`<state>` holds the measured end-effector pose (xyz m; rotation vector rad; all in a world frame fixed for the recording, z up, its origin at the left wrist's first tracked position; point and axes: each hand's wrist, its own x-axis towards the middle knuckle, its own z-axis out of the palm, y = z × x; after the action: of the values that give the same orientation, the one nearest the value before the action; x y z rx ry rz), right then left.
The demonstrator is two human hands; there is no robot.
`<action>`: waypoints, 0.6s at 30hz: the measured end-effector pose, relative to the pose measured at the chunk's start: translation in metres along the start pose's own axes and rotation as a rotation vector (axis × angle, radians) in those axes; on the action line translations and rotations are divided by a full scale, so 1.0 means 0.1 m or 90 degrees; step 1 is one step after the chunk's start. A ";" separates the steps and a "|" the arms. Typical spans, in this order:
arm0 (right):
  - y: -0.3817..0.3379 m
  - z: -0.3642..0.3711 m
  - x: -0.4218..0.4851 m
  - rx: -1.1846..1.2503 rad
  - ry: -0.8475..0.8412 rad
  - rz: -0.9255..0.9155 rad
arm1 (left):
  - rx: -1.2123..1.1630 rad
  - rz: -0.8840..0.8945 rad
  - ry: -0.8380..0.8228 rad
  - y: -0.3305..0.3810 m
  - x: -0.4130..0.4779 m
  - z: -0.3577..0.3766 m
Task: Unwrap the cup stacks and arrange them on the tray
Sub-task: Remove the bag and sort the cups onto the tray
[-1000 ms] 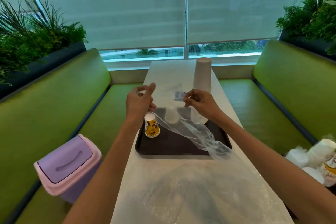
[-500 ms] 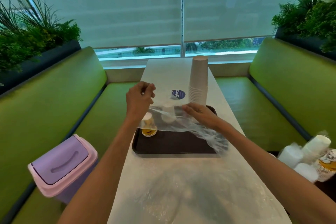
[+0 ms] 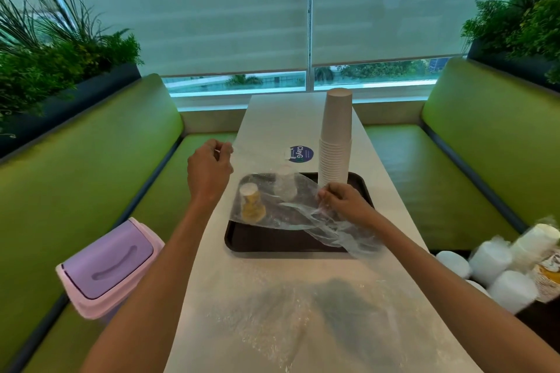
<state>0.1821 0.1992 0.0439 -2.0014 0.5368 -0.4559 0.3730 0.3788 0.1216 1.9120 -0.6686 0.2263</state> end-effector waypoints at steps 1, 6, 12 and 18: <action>-0.02 -0.03 0.00 0.006 -0.029 0.019 | 0.052 0.025 0.011 -0.04 0.00 -0.02; -0.12 -0.32 -0.02 -0.008 -0.225 0.088 | 0.141 0.018 -0.013 -0.36 -0.02 -0.10; 0.09 -0.31 -0.10 -0.049 -0.326 0.206 | 0.061 -0.158 -0.166 -0.80 -0.41 -0.06; 0.26 -0.12 -0.14 -0.060 -0.375 0.301 | 0.086 -0.248 -0.177 -1.28 -0.82 -0.01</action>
<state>0.1590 0.1872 0.0251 -1.8920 0.6310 0.4435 0.3749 0.4460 -0.0144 2.1820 -0.4544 -0.2507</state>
